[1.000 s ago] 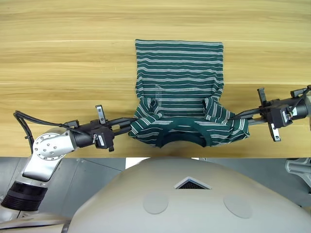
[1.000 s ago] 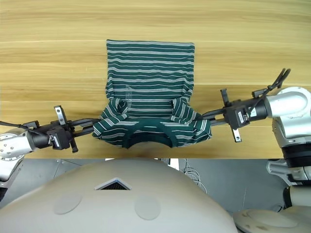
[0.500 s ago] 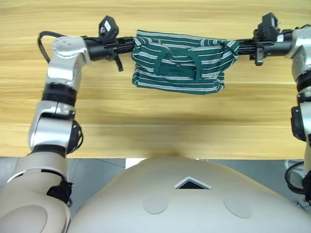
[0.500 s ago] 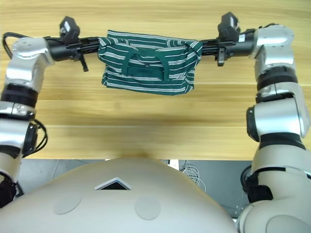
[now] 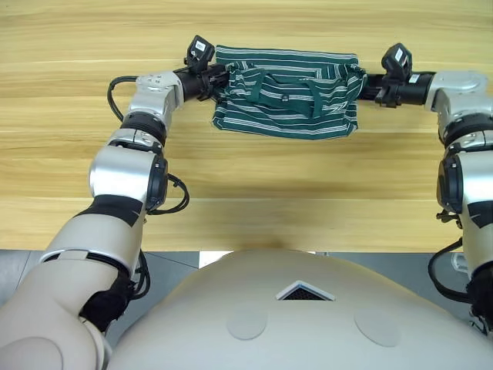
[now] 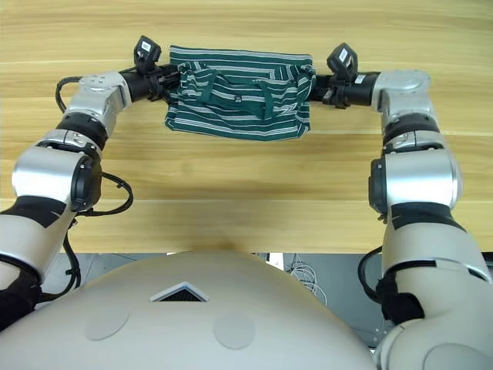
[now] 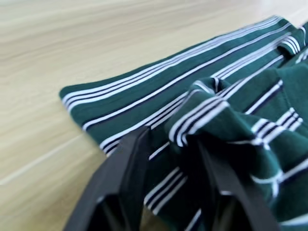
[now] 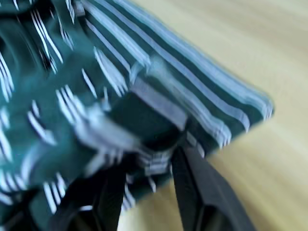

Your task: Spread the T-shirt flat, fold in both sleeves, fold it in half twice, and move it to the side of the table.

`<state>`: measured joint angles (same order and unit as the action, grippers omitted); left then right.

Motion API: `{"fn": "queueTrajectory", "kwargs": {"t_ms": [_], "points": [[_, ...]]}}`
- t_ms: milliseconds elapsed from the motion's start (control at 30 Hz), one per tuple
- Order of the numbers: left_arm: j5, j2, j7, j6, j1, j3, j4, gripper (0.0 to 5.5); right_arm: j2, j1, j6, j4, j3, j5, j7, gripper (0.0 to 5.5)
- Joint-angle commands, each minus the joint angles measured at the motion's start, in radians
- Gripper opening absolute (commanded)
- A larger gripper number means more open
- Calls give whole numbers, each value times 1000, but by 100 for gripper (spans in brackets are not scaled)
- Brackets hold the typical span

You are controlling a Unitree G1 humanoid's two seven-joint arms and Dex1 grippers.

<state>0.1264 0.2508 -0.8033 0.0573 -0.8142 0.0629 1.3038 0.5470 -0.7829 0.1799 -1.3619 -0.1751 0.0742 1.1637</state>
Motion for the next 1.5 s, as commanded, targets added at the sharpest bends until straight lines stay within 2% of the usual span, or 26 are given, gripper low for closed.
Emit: {"fn": "queueTrajectory", "kwargs": {"t_ms": [33,133,200,300,367,467,567,667,733,833,933,1033,1233,1500], "points": [[5,14,16,-27,4,-61,3,200,30,25,37,5,32,-53,-35,230],[-4,11,-7,-9,36,-79,-25,253,57,50,118,16,37,-103,-98,285],[-1,14,-12,-15,57,-93,-50,280,91,72,195,31,70,-96,-74,315],[28,31,-53,-20,108,-127,-125,329,149,107,324,74,129,-53,43,369],[61,69,-91,9,174,-163,-219,361,196,142,414,135,164,-1,224,405],[117,122,-101,103,329,-235,-436,361,239,152,484,261,218,98,394,405],[126,104,-7,167,494,-266,-725,361,231,174,479,450,250,200,443,405],[-4,2,206,182,633,-184,-1000,361,161,211,505,591,169,120,366,405],[-119,-76,320,174,713,-83,-1128,361,110,227,539,588,102,24,293,405],[-305,-168,475,146,807,73,-1218,361,64,223,591,513,33,-101,172,405],[-450,-197,590,139,863,168,-1259,361,41,205,613,454,-5,-156,110,405],[-512,-212,636,122,895,234,-1288,361,34,173,638,408,-46,-251,-9,405],[-565,-205,685,111,873,286,-1243,361,36,109,635,338,-95,-378,-213,405],[-608,-194,717,90,839,337,-1120,361,44,96,626,341,-127,-420,-295,405]]}}
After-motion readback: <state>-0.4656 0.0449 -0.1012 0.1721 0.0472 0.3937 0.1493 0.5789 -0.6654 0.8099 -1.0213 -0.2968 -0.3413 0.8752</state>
